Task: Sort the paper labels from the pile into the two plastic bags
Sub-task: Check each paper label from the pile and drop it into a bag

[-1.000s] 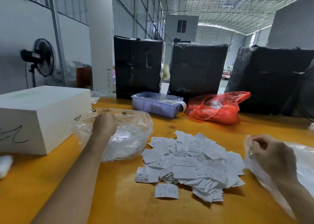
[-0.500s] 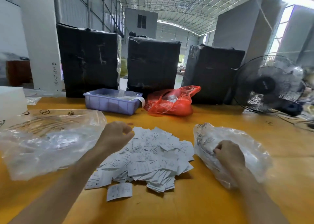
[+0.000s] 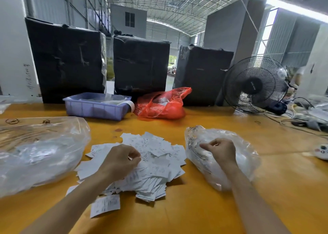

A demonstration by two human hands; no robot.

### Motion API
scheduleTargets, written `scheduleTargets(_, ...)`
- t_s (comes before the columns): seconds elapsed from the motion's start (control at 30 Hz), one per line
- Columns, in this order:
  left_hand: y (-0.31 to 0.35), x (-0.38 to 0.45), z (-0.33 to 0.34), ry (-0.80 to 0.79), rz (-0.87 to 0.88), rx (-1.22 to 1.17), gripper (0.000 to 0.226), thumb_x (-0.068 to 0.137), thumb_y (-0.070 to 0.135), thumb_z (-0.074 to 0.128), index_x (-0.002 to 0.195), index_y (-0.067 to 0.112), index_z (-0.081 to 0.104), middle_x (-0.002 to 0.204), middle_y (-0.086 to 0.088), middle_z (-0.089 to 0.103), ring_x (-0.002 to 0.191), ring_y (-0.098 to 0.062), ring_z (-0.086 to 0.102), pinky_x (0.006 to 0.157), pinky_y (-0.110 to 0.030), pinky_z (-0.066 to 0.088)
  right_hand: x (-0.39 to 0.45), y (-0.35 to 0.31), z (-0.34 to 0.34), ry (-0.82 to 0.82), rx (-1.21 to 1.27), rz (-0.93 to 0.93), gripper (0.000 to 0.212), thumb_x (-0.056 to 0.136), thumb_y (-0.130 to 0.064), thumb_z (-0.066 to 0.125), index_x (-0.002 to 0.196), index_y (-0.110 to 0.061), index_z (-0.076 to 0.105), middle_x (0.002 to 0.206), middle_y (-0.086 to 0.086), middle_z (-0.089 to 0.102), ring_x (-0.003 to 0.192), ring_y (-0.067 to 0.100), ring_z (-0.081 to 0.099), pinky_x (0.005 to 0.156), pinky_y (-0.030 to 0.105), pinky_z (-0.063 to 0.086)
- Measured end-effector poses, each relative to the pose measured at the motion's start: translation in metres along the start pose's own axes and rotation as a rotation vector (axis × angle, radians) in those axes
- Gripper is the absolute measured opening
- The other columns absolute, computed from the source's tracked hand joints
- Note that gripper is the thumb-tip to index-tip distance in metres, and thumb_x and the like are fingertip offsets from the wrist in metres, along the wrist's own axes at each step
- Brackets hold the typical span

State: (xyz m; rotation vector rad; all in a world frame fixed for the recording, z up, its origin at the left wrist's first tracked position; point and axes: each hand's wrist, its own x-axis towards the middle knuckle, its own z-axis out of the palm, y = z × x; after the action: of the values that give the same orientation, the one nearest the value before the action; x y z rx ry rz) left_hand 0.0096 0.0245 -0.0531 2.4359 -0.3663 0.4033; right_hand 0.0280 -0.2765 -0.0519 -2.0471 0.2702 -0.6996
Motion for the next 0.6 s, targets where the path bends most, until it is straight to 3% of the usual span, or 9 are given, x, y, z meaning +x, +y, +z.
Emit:
scheduleTargets(0.13,0.002,0.001,-0.002,0.013,-0.002,-0.044,0.018,0.087,0.02,0.066,0.102,0.015,0.073,0.098,0.003,0.072,0.083,-0.003,0.061,0.076,-0.014,0.048,-0.005,-0.018,-0.003,-0.054,0.53,0.116,0.016,0.079,-0.015,0.073,0.072,-0.004,0.064,0.071,0.008,0.069,0.071,0.02,0.065,0.064,0.027,0.047)
scheduleTargets(0.27,0.008,0.002,-0.003,0.054,-0.015,-0.176,0.013,0.088,0.02,0.065,0.094,0.013,0.075,0.083,0.007,0.072,0.075,-0.002,0.064,0.066,-0.013,0.048,-0.021,-0.052,0.009,-0.254,0.793,0.187,0.008,0.085,-0.01,0.066,0.081,-0.004,0.068,0.072,0.008,0.072,0.066,0.015,0.067,0.054,0.019,0.049)
scheduleTargets(0.37,0.019,0.001,-0.007,-0.007,-0.122,-0.519,0.034,0.086,0.041,0.061,0.086,0.009,0.073,0.08,0.001,0.074,0.073,-0.012,0.068,0.065,-0.024,0.054,-0.045,-0.077,0.032,-0.563,0.751,0.147,0.011,0.083,-0.015,0.066,0.081,-0.004,0.07,0.077,0.01,0.073,0.066,0.014,0.067,0.055,0.02,0.049)
scheduleTargets(0.47,0.027,0.0,-0.015,-0.133,-0.249,-0.828,0.06,0.072,0.06,0.052,0.092,0.006,0.072,0.084,-0.004,0.075,0.075,-0.015,0.07,0.064,-0.022,0.054,-0.069,-0.092,0.054,-0.734,0.61,0.099,0.019,0.066,-0.03,0.075,0.068,-0.013,0.068,0.069,0.005,0.071,0.06,0.013,0.066,0.052,0.018,0.046)
scheduleTargets(0.6,0.021,-0.001,-0.022,-0.278,-0.201,-0.75,0.04,0.073,0.042,0.07,0.095,0.009,0.073,0.083,-0.004,0.073,0.074,-0.009,0.067,0.065,-0.02,0.052,-0.084,-0.093,0.07,-0.757,0.537,0.076,0.029,0.056,-0.039,0.079,0.056,-0.017,0.059,0.061,0.003,0.068,0.054,0.011,0.063,0.049,0.017,0.042)
